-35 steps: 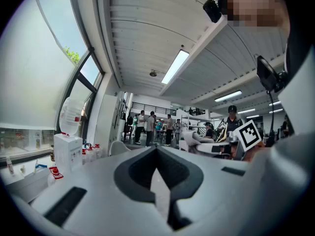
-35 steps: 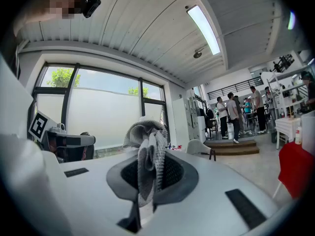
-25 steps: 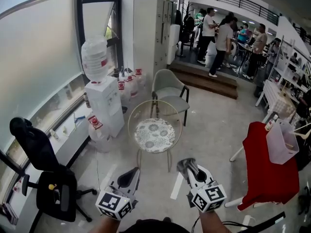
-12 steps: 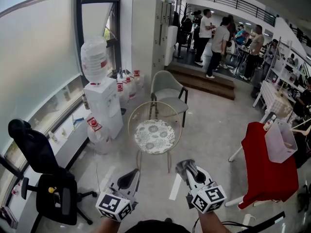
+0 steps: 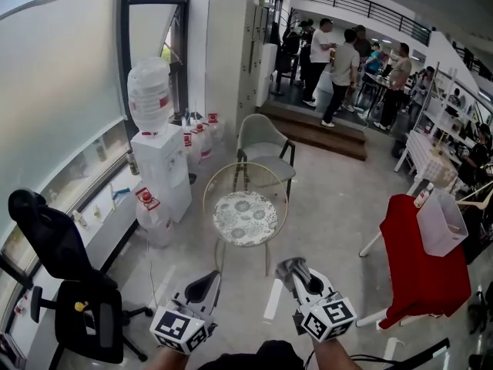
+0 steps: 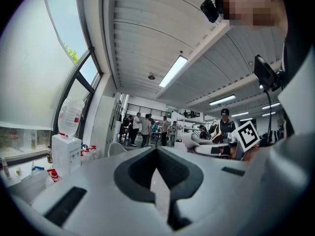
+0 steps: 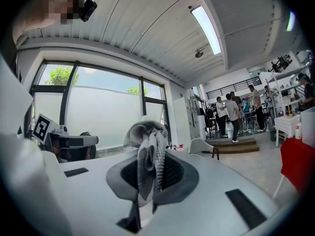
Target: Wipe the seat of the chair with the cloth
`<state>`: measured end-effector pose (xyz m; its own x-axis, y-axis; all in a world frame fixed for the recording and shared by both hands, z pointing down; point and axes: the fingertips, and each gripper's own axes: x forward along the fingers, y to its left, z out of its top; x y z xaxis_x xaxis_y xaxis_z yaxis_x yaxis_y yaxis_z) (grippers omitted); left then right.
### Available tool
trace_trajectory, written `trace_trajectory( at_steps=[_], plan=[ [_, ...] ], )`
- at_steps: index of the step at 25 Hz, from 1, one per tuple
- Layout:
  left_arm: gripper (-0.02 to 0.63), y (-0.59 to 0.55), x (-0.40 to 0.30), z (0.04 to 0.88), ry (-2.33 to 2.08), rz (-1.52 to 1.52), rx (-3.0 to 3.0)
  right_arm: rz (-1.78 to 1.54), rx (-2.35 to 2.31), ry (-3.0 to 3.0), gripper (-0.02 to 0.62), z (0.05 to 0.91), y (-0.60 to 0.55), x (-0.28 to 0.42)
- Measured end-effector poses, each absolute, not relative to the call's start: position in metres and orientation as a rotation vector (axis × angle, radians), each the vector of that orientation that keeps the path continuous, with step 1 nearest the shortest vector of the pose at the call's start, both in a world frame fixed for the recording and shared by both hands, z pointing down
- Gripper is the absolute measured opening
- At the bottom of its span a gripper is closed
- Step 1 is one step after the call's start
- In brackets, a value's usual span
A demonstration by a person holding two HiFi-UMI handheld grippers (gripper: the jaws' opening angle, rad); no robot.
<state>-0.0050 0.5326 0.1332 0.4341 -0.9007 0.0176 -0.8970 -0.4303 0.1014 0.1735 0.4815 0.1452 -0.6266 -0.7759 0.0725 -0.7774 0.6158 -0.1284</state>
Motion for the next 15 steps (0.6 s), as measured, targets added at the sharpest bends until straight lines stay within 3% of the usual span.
trace_trajectory(
  at_steps=[15],
  plan=[
    [0.007,0.472,-0.040,0.136,-1.719,-0.060,2.504,0.245,1.237,-2.871,0.021,0.148,0.401,0.131]
  ],
)
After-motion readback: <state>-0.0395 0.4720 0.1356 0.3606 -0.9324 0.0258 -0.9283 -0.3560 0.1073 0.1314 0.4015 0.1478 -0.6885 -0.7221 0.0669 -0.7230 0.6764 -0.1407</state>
